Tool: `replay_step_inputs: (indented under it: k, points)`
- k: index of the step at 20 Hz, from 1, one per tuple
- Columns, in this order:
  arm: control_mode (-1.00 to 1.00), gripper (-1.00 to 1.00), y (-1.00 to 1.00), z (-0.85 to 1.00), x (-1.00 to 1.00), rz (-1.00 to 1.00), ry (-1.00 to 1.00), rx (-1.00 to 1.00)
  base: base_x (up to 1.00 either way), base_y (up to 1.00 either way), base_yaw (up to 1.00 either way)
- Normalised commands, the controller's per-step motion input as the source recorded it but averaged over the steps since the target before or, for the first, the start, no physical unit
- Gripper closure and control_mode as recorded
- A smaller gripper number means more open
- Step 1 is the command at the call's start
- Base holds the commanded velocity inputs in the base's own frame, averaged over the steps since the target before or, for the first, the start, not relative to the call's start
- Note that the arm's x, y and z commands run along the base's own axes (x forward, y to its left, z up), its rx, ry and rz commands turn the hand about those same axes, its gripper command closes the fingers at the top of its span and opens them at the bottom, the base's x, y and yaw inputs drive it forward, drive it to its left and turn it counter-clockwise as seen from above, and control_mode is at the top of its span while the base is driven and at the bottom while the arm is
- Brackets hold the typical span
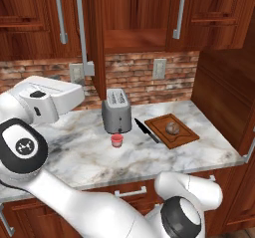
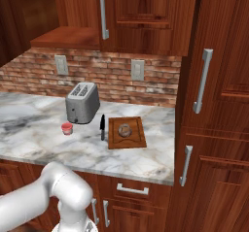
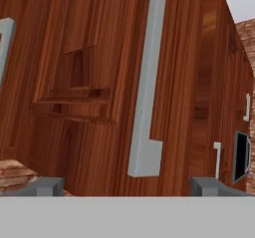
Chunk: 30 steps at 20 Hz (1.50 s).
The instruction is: Pick the bread, place it on the cutting board, pick the jam, place it on the counter, and close the cabinet.
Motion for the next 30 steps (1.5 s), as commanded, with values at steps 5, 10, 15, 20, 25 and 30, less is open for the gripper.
replay_step_inputs:
  k: [5,10,15,20,25,30]
  points:
    - [-1.0,-1.0,-0.03,0.0,0.0,-0.11,-0.06,0.0,0.0,0.0,0.0]
    - [-1.0,-1.0,-0.15,0.0,0.0,-0.11,-0.05,0.0,0.0,0.0,0.0]
    - [-1.0,-1.0,-0.26,0.0,0.0,-0.08,-0.02,0.0,0.0,0.0,0.0]
    - [-1.0,-1.0,-0.23,0.0,0.03,-0.05,-0.02,0.0,0.0,0.0,0.0]
    - [-1.0,-1.0,-0.03,0.0,0.18,0.0,0.0,0.0,0.0,0.0,0.0]
    - [-1.0,-1.0,0.0,0.0,0.29,0.0,0.0,0.0,0.0,0.0,0.0]
